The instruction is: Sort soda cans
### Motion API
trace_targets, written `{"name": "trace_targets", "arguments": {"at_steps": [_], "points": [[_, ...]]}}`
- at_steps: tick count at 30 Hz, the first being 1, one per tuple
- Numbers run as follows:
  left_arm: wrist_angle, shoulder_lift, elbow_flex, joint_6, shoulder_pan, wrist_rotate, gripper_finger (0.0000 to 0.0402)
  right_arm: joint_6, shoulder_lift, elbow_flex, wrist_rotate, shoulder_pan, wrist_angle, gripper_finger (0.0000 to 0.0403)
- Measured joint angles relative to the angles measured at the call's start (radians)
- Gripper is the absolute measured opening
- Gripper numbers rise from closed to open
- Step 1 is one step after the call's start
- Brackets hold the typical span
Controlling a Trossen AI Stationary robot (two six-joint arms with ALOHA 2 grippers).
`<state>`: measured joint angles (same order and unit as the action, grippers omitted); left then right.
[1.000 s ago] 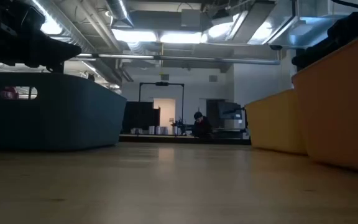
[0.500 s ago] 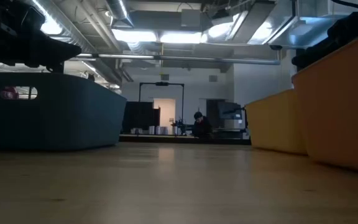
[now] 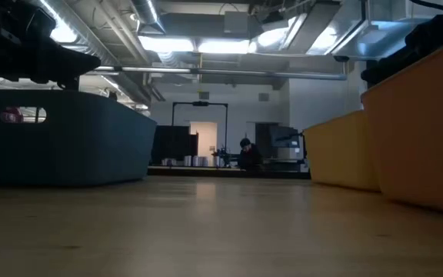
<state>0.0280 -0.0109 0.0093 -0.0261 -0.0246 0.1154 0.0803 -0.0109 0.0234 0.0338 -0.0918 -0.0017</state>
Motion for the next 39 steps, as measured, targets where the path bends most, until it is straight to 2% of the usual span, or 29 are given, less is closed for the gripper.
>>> {"name": "trace_targets", "arguments": {"at_steps": [7,13,16,19,21,25,29,34,39], "points": [[0.0,0.0,0.0,-0.026,0.0,0.0,0.0011,0.0,0.0,0.0,0.0,0.0,0.0,0.0007],[0.008,0.0,0.0,-0.42,0.0,0.033,0.0011,0.0,0.0,0.0,0.0,0.0,0.0,0.0007],[0.006,0.0,0.0,-0.5,0.0,0.032,0.0011,0.0,0.0,0.0,0.0,0.0,0.0,0.0007],[0.009,0.0,0.0,-0.505,0.0,0.032,0.0011,0.0,0.0,0.0,0.0,0.0,0.001,0.0007],[0.045,0.0,0.0,-0.446,-0.001,0.021,0.0011,0.0,0.0,0.0,0.0,0.0,0.002,0.0007],[0.085,0.0,0.0,-0.214,-0.002,0.0,0.0011,0.0,0.0,-0.001,0.0,0.0,0.004,0.0007],[0.092,0.0,0.0,-0.101,-0.001,-0.001,0.0011,0.009,0.0,-0.001,0.001,0.0,0.005,0.0007],[0.093,0.0,0.0,0.069,-0.001,-0.001,0.0011,0.151,0.0,-0.001,0.003,0.0,0.005,0.0007],[0.103,0.0,0.0,0.254,-0.001,-0.001,0.0011,0.123,0.0,-0.005,-0.047,0.0,0.038,0.0007]]}}
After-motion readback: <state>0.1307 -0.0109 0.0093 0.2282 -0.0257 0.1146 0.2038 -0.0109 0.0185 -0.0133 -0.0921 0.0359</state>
